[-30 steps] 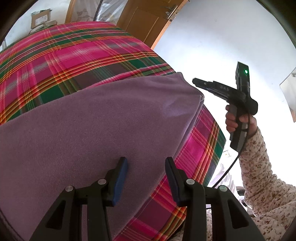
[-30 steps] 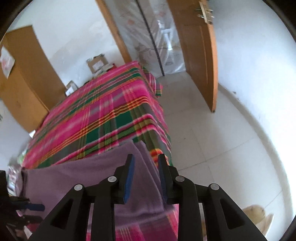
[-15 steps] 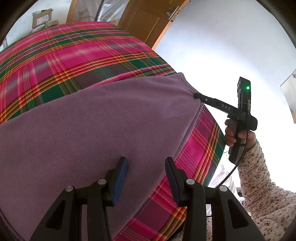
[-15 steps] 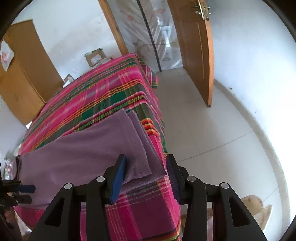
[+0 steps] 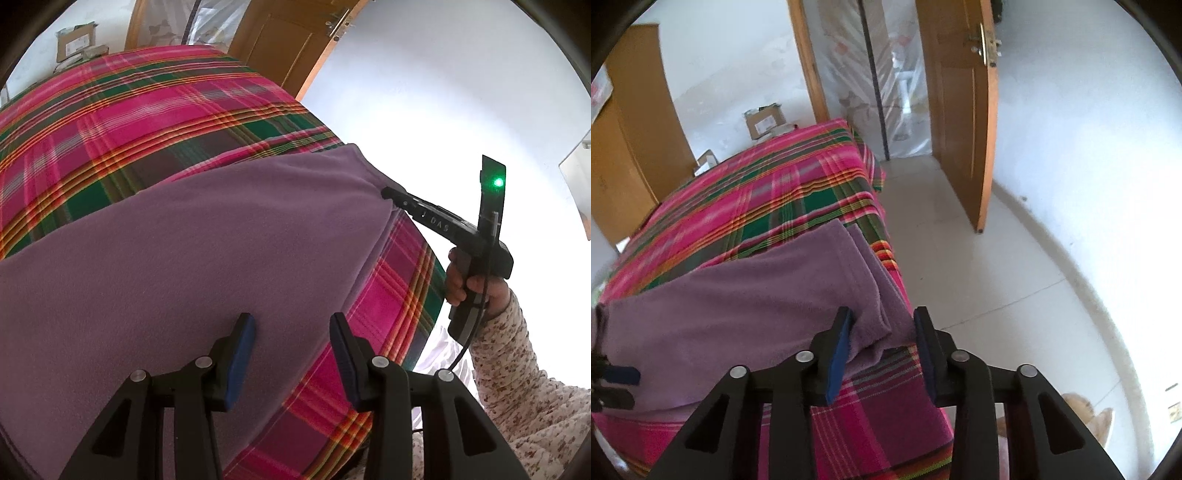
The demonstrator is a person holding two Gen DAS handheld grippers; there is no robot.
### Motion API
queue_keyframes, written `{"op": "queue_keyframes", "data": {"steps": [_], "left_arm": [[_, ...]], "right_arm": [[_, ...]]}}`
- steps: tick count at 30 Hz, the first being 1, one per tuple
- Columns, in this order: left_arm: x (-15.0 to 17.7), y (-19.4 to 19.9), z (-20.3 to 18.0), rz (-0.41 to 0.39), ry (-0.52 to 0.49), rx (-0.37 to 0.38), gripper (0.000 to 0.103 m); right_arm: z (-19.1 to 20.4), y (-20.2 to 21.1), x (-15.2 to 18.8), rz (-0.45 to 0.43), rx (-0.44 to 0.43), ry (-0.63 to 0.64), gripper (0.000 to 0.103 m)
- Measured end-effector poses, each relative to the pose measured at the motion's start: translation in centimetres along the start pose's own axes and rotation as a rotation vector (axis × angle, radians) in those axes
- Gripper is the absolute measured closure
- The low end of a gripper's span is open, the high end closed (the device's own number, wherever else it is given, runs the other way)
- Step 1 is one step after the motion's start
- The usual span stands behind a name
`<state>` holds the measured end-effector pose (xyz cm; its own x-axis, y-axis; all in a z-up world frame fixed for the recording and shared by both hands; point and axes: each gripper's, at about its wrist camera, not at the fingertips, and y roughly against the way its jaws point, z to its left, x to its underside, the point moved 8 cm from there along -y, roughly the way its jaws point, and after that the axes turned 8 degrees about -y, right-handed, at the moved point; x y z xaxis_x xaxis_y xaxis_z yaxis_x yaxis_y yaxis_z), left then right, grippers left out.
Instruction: Fold clothes
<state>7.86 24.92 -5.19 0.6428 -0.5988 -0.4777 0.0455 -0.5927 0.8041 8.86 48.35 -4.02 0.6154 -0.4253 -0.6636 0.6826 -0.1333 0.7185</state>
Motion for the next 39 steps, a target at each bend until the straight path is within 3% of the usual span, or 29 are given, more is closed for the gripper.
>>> {"op": "queue_keyframes", "data": {"steps": [3, 6, 12, 24, 39], "left_arm": [[-0.9, -0.5, -0.6, -0.002, -0.009, 0.020, 0.061], [-2.1, -1.3, -1.7, 0.000, -0.035, 0.048, 0.061], [-4.7, -3.3, -3.8, -0.011, -0.106, 0.064, 0.061], [-6.0, -6.3, -5.7, -0.001, -0.104, 0.155, 0.061], [-5.2, -6.1, -5.0, -0.016, -0.067, 0.213, 0.061]], "right_arm": [[0.3, 0.0, 0.0, -0.005, -0.007, 0.013, 0.082], [0.5, 0.0, -0.1, -0.010, -0.018, 0.017, 0.087], [0.2, -0.1, -0.1, -0.006, -0.069, -0.047, 0.088], [-1.6, -0.4, -0.6, 0.046, -0.253, -0.299, 0.088], [-0.9, 0.9, -1.3, -0.006, -0.224, -0.274, 0.089]]}}
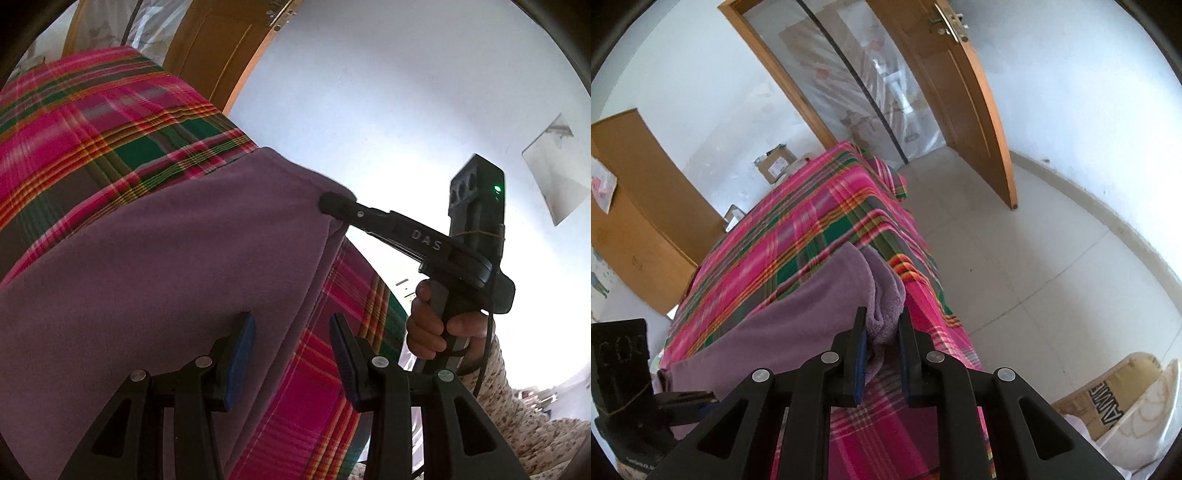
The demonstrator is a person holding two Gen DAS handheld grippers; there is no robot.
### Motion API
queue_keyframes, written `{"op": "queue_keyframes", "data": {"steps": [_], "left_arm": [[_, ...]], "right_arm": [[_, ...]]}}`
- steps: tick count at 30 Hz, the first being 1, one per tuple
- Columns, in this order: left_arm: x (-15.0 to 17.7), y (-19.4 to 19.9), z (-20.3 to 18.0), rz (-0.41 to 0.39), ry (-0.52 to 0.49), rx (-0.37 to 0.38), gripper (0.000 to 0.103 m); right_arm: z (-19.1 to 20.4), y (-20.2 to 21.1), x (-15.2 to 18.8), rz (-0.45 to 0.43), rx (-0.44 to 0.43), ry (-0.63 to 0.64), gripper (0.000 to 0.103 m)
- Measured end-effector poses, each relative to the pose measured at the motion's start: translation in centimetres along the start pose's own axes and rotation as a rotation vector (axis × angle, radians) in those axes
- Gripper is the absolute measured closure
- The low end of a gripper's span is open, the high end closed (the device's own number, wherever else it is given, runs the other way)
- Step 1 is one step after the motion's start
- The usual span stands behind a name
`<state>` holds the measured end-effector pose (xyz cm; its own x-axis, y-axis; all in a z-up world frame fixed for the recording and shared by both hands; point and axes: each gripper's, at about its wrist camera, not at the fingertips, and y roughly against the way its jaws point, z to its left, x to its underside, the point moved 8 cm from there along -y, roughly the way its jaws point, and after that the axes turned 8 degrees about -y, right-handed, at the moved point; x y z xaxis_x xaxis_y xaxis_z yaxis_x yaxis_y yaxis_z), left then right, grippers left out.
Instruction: Fold clothes
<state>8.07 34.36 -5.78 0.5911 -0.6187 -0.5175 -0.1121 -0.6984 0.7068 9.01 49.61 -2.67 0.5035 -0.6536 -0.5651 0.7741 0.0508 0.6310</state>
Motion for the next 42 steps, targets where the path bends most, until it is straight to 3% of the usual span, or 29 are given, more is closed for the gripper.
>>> {"op": "queue_keyframes", "data": {"steps": [20, 32, 37, 42], "left_arm": [[1.5, 0.9, 0.0, -0.016, 0.031, 0.013, 0.061], [0.7, 8.1, 2.2, -0.213, 0.167, 0.122, 0.061], [0.0, 11.4, 3.3, -0.280, 0.180, 0.118, 0.059], [-0.2, 14.0, 4.1, -0.342, 0.243, 0.228, 0.057]], "right_arm": [[8.9, 6.0, -0.3, -0.145, -0.093, 0.207, 0.089], [14.9, 8.3, 1.9, -0.180, -0.165, 0.354, 0.089], [17.5, 8.7, 3.3, -0.181, -0.189, 0.422, 0.089], [19.8, 8.3, 4.7, -0.160, -0.214, 0.462, 0.089]]}}
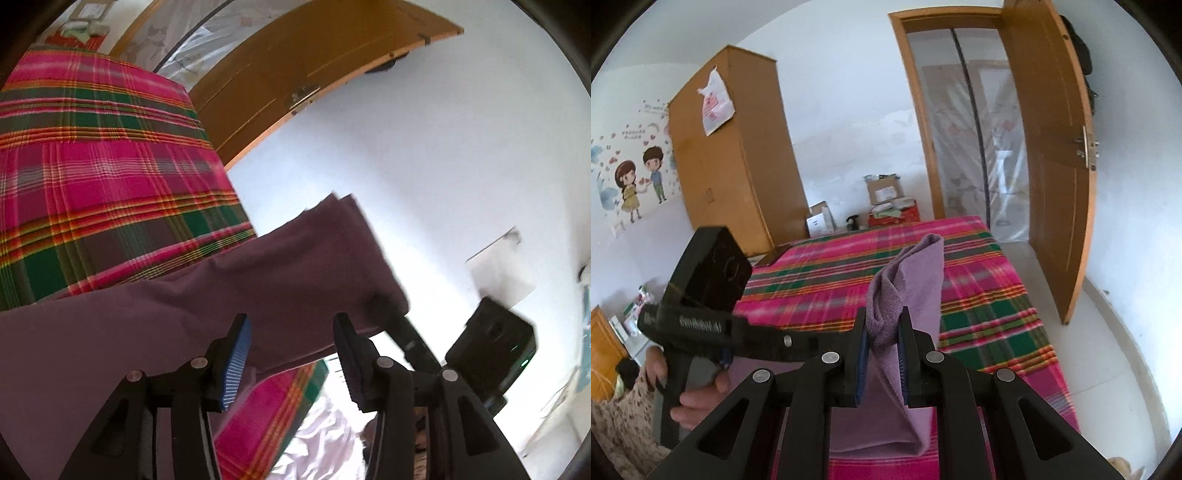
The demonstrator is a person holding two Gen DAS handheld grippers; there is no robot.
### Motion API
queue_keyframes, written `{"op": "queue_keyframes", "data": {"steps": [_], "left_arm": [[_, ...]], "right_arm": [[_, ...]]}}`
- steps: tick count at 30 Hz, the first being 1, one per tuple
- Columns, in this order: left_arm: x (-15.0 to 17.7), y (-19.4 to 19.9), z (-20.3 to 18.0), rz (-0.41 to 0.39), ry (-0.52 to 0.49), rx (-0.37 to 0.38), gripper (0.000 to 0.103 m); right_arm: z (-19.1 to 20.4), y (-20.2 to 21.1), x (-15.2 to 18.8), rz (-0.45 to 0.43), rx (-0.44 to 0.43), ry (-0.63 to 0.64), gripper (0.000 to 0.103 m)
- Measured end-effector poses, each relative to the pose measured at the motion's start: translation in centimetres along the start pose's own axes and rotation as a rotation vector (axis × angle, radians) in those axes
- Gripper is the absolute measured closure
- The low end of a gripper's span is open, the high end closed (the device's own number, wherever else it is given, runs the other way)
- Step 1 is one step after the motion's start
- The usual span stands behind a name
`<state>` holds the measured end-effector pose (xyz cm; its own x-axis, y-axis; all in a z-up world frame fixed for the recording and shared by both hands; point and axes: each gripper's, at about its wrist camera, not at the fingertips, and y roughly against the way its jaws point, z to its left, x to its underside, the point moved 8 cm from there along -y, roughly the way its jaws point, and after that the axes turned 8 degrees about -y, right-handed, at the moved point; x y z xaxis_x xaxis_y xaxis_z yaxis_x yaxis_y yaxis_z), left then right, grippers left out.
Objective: Fold clothes
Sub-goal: 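Lift the mauve garment's edge with the right gripper and fold it over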
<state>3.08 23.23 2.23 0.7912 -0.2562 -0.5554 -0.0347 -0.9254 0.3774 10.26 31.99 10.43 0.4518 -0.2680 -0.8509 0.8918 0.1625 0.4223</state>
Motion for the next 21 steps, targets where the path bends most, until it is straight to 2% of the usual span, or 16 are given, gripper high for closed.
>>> {"op": "queue_keyframes", "data": {"steps": [4, 14, 21], "left_arm": [[-1.0, 1.7, 0.2, -0.028, 0.044, 0.062, 0.056], [-1.2, 4.9, 1.6, -0.077, 0.091, 0.047, 0.052], [-0.6, 6.4, 3.5, -0.080, 0.116, 0.005, 0.052]], "right_arm": [[1.7, -0.7, 0.5, 0.014, -0.010, 0.024, 0.089], [6.2, -2.4, 2.6, 0.066, -0.040, 0.099, 0.089], [9.3, -4.0, 4.5, 0.106, -0.080, 0.123, 0.089]]}}
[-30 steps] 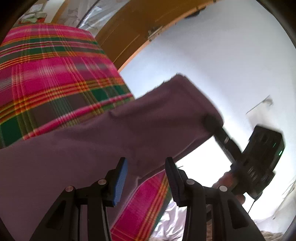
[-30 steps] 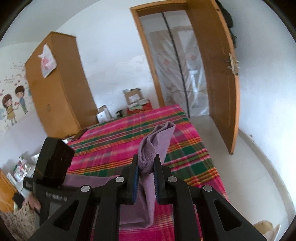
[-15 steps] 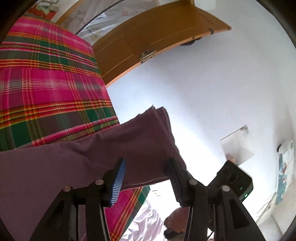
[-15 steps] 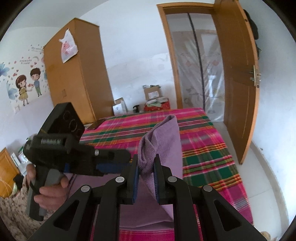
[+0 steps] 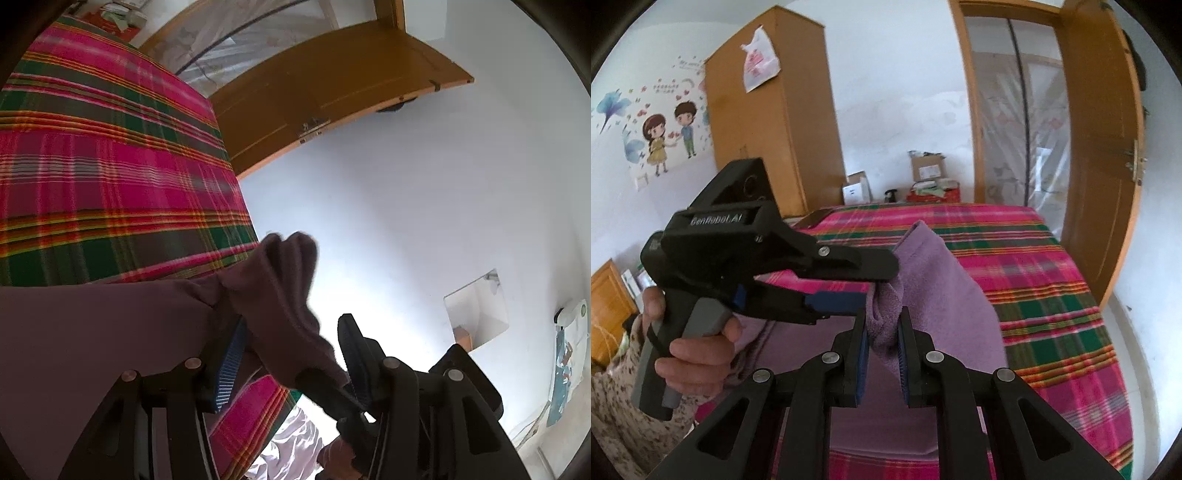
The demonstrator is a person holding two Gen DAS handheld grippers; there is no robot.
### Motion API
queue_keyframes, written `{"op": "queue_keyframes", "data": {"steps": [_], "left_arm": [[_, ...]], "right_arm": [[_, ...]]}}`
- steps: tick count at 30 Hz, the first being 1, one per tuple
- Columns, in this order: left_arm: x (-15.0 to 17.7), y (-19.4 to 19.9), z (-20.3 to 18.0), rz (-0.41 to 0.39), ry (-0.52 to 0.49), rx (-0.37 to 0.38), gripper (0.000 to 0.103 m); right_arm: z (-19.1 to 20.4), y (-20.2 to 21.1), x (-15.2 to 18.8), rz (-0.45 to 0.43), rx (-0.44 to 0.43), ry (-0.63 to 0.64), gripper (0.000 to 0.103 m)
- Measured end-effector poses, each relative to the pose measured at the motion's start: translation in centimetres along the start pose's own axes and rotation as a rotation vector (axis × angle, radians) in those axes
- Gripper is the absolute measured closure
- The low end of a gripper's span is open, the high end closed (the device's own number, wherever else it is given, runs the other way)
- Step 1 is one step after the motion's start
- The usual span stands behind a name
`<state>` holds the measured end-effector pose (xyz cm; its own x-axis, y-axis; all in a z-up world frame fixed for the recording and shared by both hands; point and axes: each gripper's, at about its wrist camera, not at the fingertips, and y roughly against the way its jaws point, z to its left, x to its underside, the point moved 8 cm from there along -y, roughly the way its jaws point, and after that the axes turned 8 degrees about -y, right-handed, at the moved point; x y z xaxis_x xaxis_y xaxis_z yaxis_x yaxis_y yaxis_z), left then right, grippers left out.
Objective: Fold clothes
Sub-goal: 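Lift the mauve garment's edge with the right gripper and fold it over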
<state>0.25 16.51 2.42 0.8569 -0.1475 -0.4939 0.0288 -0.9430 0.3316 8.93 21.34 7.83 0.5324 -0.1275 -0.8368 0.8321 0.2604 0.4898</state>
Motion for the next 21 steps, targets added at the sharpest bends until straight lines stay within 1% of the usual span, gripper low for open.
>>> {"op": "queue_keyframes", "data": {"steps": [6, 13, 17, 21], "left_arm": [[0.6, 1.8, 2.1, -0.008, 0.037, -0.072, 0.052], [1.0, 3.2, 4.4, -0.014, 0.083, -0.134, 0.052], [1.3, 3.8, 5.3, -0.017, 0.108, -0.143, 0.052], [1.5, 4.0, 6.5, -0.024, 0.137, -0.172, 0.052]], "right_arm": [[1.9, -1.9, 1.0, 0.028, -0.037, 0.006, 0.089], [3.6, -4.3, 2.7, 0.079, -0.073, -0.006, 0.089], [4.2, -5.3, 3.7, 0.103, -0.090, -0.018, 0.089], [4.7, -6.2, 4.2, 0.127, -0.108, -0.023, 0.089]]}}
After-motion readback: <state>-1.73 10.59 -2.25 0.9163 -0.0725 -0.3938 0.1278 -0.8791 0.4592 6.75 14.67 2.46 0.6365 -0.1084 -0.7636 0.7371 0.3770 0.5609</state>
